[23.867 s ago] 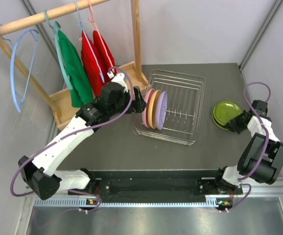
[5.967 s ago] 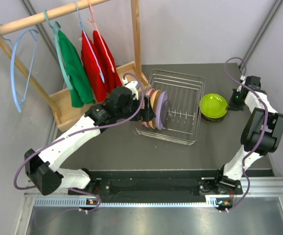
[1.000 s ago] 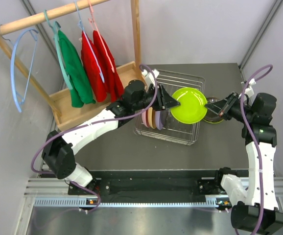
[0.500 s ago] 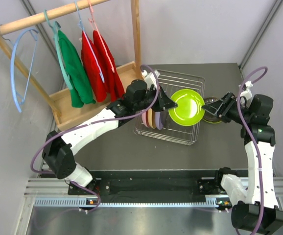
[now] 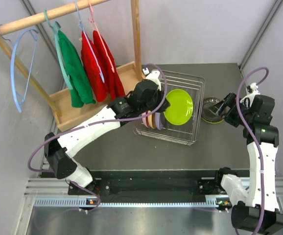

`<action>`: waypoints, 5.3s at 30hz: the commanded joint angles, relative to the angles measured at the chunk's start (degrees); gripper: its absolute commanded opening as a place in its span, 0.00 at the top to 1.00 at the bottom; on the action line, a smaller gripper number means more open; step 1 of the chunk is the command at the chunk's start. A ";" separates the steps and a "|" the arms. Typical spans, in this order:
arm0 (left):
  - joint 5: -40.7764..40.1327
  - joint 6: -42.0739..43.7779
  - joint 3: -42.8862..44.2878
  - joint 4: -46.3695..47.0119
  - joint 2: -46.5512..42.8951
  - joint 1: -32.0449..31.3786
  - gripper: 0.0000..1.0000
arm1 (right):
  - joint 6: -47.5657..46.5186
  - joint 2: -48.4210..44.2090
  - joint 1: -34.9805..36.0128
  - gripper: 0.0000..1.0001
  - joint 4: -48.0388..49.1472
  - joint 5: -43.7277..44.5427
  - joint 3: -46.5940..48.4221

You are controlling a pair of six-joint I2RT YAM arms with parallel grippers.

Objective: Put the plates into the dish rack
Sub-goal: Insert the plate into the dish rack, then pick up the plate at the center of the board.

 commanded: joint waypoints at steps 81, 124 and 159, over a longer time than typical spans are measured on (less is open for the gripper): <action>-8.80 8.70 16.04 -11.31 3.32 -6.68 0.08 | 2.22 35.01 -10.86 0.24 13.93 17.80 4.25; 7.67 2.90 -9.46 -3.04 -16.90 6.42 0.03 | -10.79 57.44 -8.32 0.70 9.45 13.92 17.08; 9.43 0.00 -9.11 -0.41 -15.94 6.59 0.01 | -2.27 23.27 -8.32 1.00 4.88 15.00 8.30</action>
